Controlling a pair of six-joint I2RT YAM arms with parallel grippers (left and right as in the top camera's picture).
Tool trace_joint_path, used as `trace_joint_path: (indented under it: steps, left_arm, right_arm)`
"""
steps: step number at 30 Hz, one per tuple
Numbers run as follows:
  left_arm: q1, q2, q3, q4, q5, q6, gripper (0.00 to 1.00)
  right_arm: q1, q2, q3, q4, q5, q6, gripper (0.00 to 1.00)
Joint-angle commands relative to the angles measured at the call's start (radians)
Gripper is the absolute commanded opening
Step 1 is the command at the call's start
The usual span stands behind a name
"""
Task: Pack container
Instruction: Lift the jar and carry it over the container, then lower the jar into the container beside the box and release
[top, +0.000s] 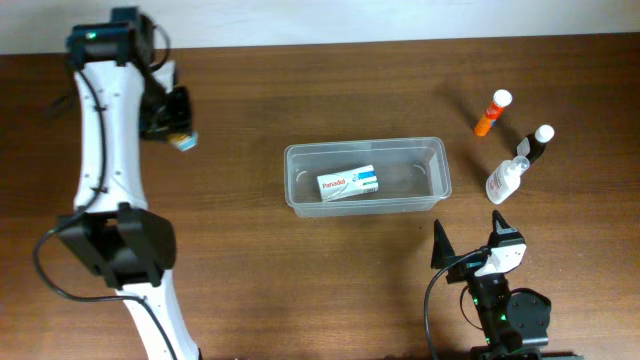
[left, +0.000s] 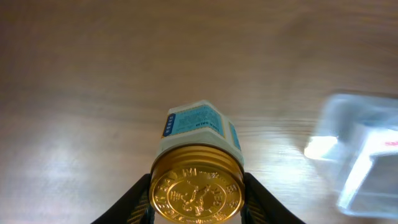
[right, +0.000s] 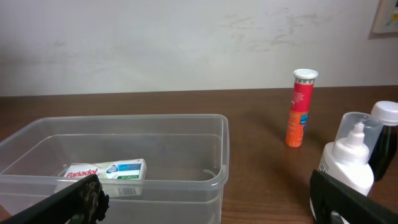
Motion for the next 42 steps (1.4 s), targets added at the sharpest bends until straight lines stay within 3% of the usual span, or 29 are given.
trace_joint_path:
  steps: [1, 17, 26, 42]
  left_arm:
    - [-0.105, -0.016, 0.07, -0.005, 0.095, 0.001, 0.38]
    - [-0.51, -0.029, 0.072, -0.005, 0.103, -0.018, 0.39]
    - [-0.569, -0.028, -0.085, 0.003, 0.04, -0.047, 0.39]
    - [-0.569, -0.025, -0.358, 0.217, 0.043, -0.07, 0.39]
  right_arm:
    - [0.009, -0.006, -0.005, -0.006, -0.009, 0.007, 0.98]
    - [0.009, -0.006, -0.005, -0.006, -0.009, 0.006, 0.98]
    - [0.009, -0.006, -0.005, -0.006, -0.009, 0.007, 0.98]
    - [0.009, -0.006, -0.005, -0.006, -0.009, 0.007, 0.98]
